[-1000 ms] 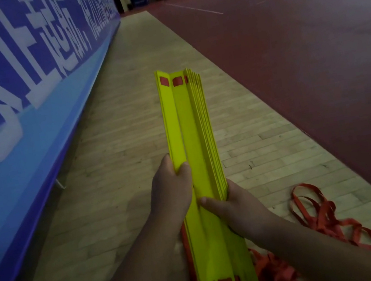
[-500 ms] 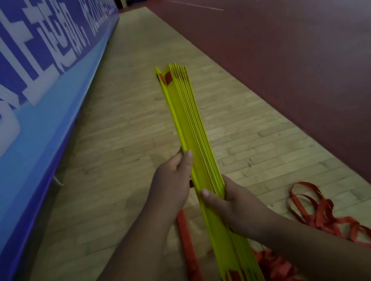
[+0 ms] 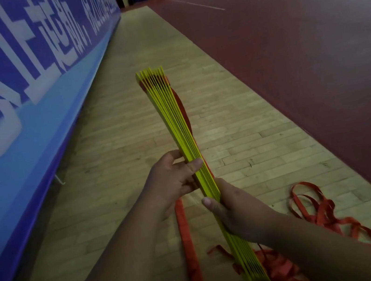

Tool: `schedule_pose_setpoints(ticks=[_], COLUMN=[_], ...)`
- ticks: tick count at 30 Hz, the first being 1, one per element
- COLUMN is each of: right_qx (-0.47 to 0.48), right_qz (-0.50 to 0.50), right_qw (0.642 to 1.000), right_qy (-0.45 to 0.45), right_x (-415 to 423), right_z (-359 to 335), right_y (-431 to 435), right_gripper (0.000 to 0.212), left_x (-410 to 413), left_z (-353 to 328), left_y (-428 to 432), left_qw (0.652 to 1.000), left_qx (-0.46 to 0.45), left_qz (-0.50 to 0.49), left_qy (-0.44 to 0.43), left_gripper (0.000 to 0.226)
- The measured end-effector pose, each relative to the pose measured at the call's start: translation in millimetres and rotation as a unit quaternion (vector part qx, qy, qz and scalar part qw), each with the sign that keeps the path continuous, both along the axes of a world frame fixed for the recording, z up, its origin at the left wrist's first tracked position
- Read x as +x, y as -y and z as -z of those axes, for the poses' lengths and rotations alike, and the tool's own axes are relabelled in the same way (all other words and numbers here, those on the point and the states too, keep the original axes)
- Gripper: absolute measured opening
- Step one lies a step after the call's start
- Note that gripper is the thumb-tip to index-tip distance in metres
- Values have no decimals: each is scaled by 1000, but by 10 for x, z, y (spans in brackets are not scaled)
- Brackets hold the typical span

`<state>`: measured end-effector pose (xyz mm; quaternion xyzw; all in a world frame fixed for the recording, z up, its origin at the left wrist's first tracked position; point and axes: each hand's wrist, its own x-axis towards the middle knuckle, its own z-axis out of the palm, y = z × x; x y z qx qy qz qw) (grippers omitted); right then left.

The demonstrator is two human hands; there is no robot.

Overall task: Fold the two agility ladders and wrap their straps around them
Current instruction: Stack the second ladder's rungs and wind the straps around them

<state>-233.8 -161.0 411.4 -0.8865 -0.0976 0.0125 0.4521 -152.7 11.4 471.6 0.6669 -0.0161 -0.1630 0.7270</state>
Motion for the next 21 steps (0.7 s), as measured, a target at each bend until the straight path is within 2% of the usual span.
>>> schedule_pose_setpoints(ticks=[8, 14, 18, 21], right_qx=[-22, -88, -114, -68], right_qz=[-19, 17, 19, -10], right_qw=[999, 994, 988, 987], right_qy=[-30, -57, -105, -147], right_x=[5, 8, 56, 59], right_z=[-39, -26, -15, -48], right_y=[45, 100, 150, 220], right_gripper=[39, 57, 40, 45], left_x=[-15, -10, -23, 0], left_z=[39, 87, 136, 117], left_y=[40, 131, 211, 217], left_qw=[999, 1000, 998, 997], left_qx=[-20, 3, 55, 74], left_qz=[31, 3, -8, -12], left_qy=[0, 5, 23, 30], left_gripper=[22, 28, 27, 23])
